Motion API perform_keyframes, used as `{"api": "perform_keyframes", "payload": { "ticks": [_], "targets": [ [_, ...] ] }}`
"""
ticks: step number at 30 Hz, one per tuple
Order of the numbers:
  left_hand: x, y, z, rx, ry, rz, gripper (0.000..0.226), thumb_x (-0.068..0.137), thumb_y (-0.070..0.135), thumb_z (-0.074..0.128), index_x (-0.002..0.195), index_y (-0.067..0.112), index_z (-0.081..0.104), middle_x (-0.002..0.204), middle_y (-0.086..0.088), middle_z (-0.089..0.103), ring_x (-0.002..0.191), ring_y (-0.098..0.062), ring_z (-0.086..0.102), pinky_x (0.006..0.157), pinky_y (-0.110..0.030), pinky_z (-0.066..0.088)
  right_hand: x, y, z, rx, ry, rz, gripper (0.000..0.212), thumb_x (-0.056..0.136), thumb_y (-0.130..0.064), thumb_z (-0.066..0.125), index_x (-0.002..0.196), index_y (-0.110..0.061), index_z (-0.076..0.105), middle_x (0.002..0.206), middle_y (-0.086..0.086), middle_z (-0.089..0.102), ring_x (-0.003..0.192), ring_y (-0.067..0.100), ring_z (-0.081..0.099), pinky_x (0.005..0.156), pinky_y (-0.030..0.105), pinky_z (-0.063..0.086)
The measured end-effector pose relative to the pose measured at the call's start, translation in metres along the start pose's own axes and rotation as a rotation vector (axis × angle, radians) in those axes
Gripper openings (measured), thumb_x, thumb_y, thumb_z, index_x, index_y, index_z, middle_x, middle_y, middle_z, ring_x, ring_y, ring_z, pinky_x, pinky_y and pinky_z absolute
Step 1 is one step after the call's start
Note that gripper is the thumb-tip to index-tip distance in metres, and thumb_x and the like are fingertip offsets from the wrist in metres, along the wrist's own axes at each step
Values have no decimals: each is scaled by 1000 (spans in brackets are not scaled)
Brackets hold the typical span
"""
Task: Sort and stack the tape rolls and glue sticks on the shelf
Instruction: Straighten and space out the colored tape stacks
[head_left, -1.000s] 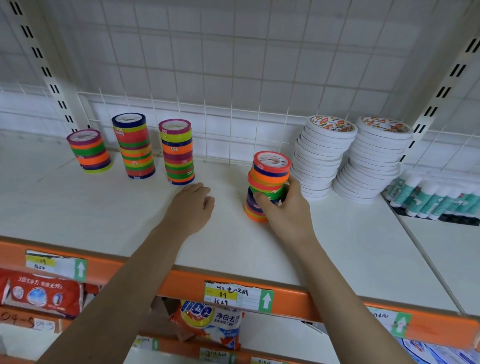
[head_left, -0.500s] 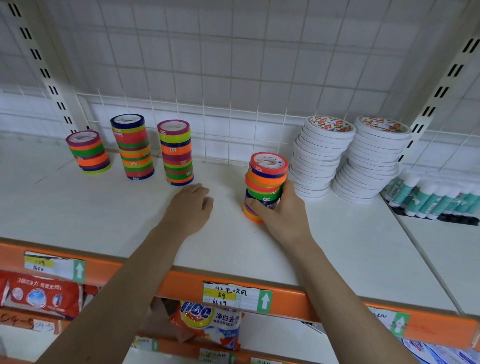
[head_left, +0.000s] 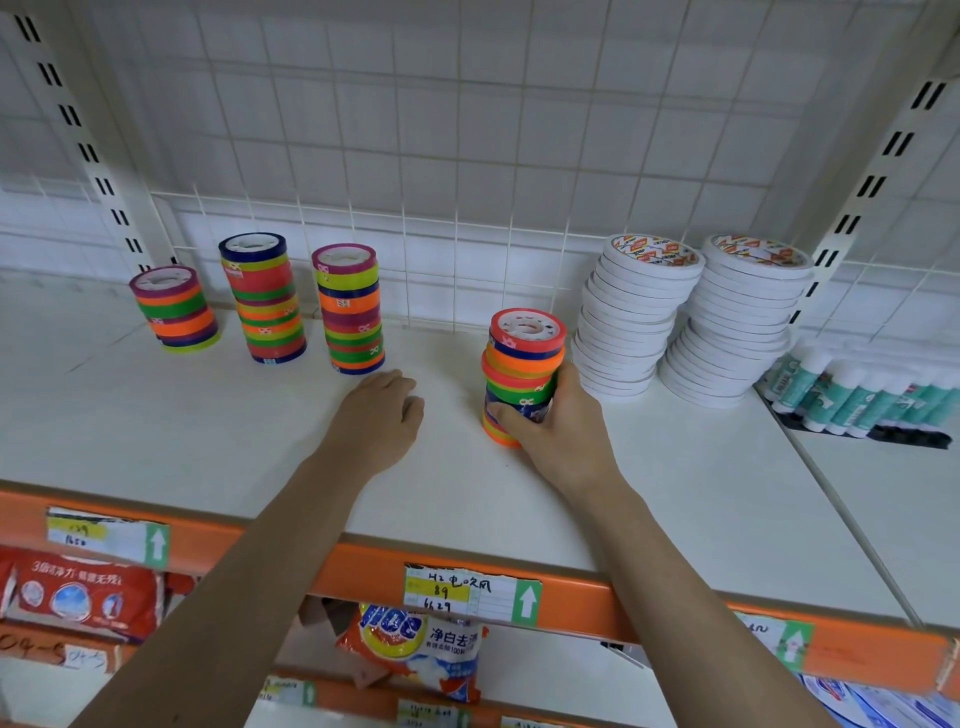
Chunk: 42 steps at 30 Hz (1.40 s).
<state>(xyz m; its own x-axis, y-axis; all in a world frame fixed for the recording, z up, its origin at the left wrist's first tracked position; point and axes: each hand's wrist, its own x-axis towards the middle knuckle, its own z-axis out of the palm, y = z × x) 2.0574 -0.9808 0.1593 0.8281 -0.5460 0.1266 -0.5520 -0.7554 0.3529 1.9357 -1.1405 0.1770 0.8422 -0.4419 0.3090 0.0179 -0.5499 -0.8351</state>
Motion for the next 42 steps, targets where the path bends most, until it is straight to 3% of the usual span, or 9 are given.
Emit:
{"api": "perform_keyframes", "payload": {
  "ticks": [6, 9, 12, 20, 24, 28, 36, 39, 42],
  "targets": [
    [-1, 0, 0, 1, 5, 4, 44, 100, 24, 36, 140, 8, 39, 149, -9, 33, 139, -20, 26, 112, -28, 19, -3, -5, 2, 83, 2, -24, 56, 75, -20, 77, 116, -28, 40, 102, -20, 51, 90, -1, 54, 69, -2, 40],
    [-1, -1, 0, 8, -1, 2, 43, 100, 24, 36, 140, 8, 39, 149, -9, 34, 139, -20, 27, 113, -29, 19, -3, -7, 6, 163, 46, -9, 51, 69, -24, 82, 102, -31, 43, 97, -18, 55, 85, -8, 58, 66, 1, 43],
    [-1, 0, 0, 4, -1, -1, 43, 100, 24, 36, 140, 8, 39, 149, -9, 33, 139, -20, 27, 113, -29, 19, -2, -4, 6, 157, 77, 60, 54, 70, -32, 80, 109, -22, 43, 103, -9, 56, 86, -4, 55, 69, 4, 45],
    [-3, 2, -2, -8, 8, 0, 43, 100, 23, 36, 139, 7, 40, 148, -9, 36, 137, -21, 30, 111, -29, 22, 1, 2, 0, 263, -39, 107, 41, 79, -23, 74, 110, -28, 47, 106, -11, 60, 97, 5, 59, 86, 23, 47],
    [-3, 2, -3, -10, 16, 9, 42, 99, 22, 37, 138, 6, 42, 145, -10, 39, 135, -22, 33, 110, -29, 24, 0, 0, 2, 298, -35, 109, 46, 79, -14, 72, 112, -28, 43, 98, -19, 57, 90, 4, 58, 70, 9, 46],
    [-2, 1, -2, -14, 7, 3, 43, 99, 23, 37, 138, 6, 41, 147, -10, 37, 137, -22, 31, 111, -29, 22, -1, -5, 7, 311, 64, 118, 60, 74, -27, 78, 114, -22, 34, 96, -22, 49, 83, -4, 55, 58, -1, 42],
    [-2, 1, 0, -18, 8, -4, 43, 99, 24, 37, 139, 7, 40, 149, -9, 35, 138, -21, 28, 112, -30, 21, 1, 0, 3, 268, 25, 104, 34, 78, -16, 73, 91, -36, 48, 90, -18, 59, 81, 0, 60, 70, 11, 47],
    [-2, 1, -1, -21, 6, -3, 43, 100, 24, 37, 139, 7, 40, 149, -9, 35, 138, -21, 28, 112, -29, 20, 0, -3, 2, 314, -11, 84, 36, 79, -9, 71, 87, -34, 47, 80, -18, 58, 65, -10, 59, 59, 4, 46],
    [-2, 1, -1, -22, 10, 4, 43, 99, 23, 37, 139, 6, 41, 148, -10, 36, 138, -21, 29, 112, -29, 21, -1, -6, 3, 336, -7, 75, 31, 79, -24, 74, 92, -35, 48, 83, -20, 58, 70, -10, 59, 60, 4, 46]
  ]
}}
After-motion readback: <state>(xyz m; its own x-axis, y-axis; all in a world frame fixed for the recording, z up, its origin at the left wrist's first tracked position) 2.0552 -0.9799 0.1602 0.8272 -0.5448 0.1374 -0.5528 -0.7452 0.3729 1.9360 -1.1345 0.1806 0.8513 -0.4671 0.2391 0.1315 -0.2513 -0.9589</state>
